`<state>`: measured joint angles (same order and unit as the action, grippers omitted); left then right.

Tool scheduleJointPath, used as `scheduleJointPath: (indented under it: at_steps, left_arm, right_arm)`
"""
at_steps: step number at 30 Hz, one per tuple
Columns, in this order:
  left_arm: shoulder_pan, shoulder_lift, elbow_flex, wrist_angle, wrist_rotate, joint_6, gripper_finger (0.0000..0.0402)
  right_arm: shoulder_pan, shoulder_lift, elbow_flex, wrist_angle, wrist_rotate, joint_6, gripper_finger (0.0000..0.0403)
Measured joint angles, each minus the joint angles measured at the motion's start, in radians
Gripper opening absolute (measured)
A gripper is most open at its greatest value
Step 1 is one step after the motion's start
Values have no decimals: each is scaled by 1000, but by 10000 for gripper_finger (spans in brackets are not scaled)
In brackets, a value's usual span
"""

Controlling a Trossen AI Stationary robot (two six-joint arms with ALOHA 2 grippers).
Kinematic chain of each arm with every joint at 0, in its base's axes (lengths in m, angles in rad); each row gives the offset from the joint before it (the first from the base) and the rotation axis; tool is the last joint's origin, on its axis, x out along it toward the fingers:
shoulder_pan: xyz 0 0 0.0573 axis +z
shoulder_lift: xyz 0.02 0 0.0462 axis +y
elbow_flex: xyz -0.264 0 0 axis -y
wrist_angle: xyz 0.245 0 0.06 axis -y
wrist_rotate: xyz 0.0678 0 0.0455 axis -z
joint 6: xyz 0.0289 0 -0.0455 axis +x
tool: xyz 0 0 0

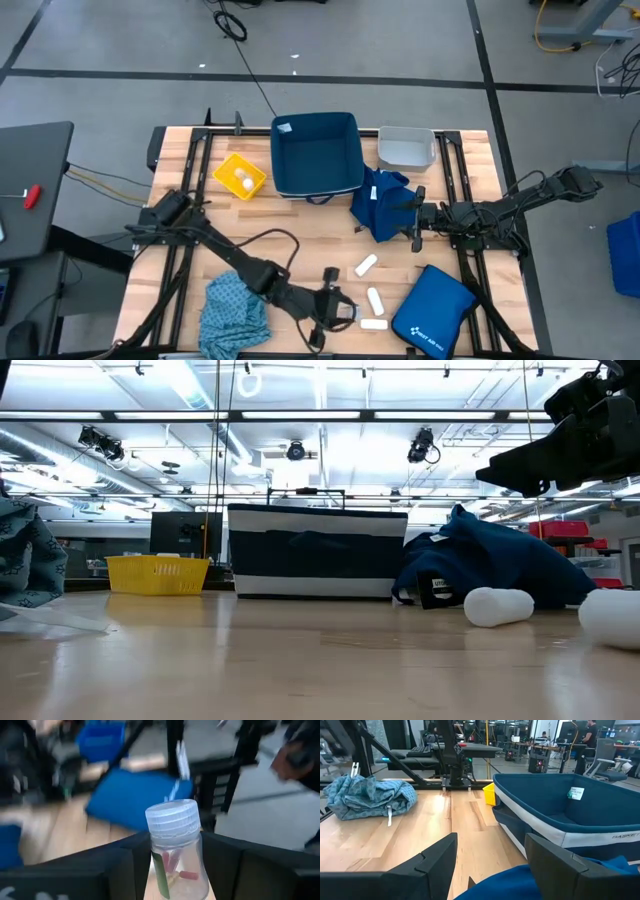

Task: Pick & place medical supplies in basket/bin
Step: Put the white pill bottle into the basket

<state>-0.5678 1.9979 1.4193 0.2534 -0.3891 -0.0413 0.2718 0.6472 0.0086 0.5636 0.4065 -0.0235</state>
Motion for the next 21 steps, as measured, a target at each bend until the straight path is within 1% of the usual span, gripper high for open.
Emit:
scheduleJointPath:
  at_steps: [3, 7, 10, 12, 15, 17, 19, 21]
  left_arm:
    - [21, 1, 0, 137, 70, 100, 148]
    - [49, 12, 1, 343, 195, 180, 148]
    - [62, 37, 1, 523, 270, 205, 148]
    - [69, 53, 1, 631, 299, 210, 148]
    - [78, 76, 1, 749, 305, 212, 148]
    - [79, 84, 1, 780, 300, 230, 148]
    - [79, 84, -15, 814, 271, 258, 148]
    - [79, 83, -58, 900, 216, 267, 148]
  right_arm:
    - [0, 0, 0, 0, 0, 0, 243]
    - [0, 0, 0, 0, 0, 0, 243]
    - [0, 0, 0, 1, 0, 0, 243]
    - [0, 0, 0, 1, 0, 2, 243]
    - [0, 0, 0, 1, -3, 8, 243]
    - [0, 0, 0, 1, -3, 9, 243]
    - [0, 0, 0, 1, -3, 9, 243]
    - [0, 0, 0, 0, -3, 12, 243]
